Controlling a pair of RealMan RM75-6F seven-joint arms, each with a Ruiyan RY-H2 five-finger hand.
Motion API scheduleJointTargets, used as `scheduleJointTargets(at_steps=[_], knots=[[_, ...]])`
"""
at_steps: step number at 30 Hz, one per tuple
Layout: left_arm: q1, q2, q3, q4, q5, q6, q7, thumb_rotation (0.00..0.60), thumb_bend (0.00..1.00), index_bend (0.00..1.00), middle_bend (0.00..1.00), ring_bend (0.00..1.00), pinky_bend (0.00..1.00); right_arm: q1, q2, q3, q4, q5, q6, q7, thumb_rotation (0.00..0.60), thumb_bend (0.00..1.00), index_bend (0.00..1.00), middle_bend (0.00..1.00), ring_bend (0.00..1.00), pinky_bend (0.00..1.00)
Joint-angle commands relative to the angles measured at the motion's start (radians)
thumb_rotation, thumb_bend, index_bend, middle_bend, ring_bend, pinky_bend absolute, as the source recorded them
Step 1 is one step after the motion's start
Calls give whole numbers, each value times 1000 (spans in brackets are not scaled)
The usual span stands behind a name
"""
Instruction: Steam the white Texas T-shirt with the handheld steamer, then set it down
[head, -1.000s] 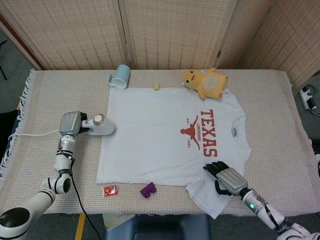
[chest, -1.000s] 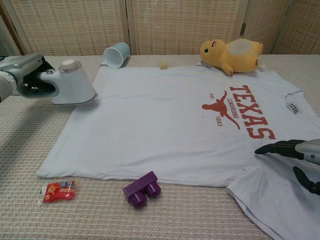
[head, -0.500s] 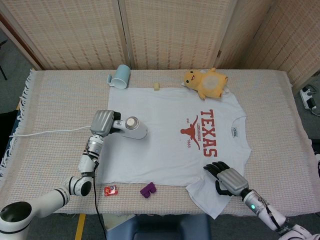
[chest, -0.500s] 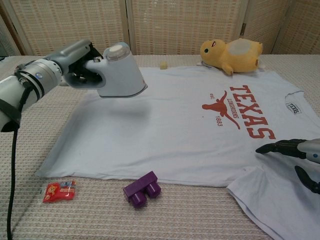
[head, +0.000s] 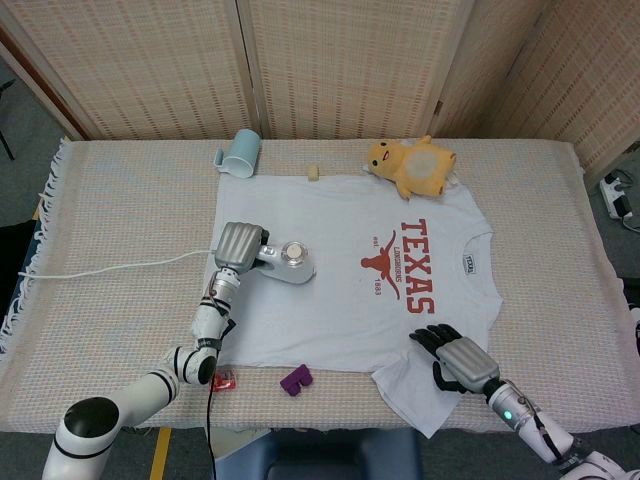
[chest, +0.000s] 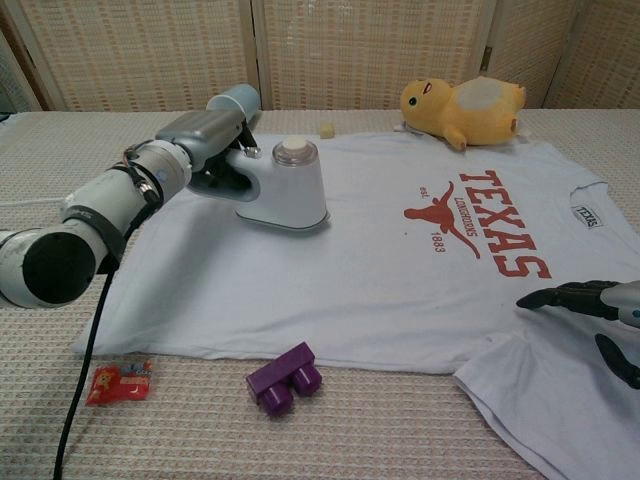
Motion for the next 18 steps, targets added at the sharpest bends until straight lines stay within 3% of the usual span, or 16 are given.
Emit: scheduleJointTargets(at_steps=[1, 9, 18], knots=[[-9, -41, -13, 91, -37, -30, 27, 600, 370, 902, 973, 788, 741, 1, 0, 0, -2, 1, 0, -3, 375, 872, 0, 49, 0, 26], [8, -63, -32, 216, -78, -82, 15, 600, 371, 902, 973, 788, 742, 0, 1, 1, -10, 7, 2, -16, 378, 876, 0, 49, 0, 26], [54, -22, -38, 319, -94, -135, -13, 600, 370, 903, 973, 788, 742, -3, 7, 2, -26, 17, 6, -38, 376, 877, 0, 49, 0, 26]])
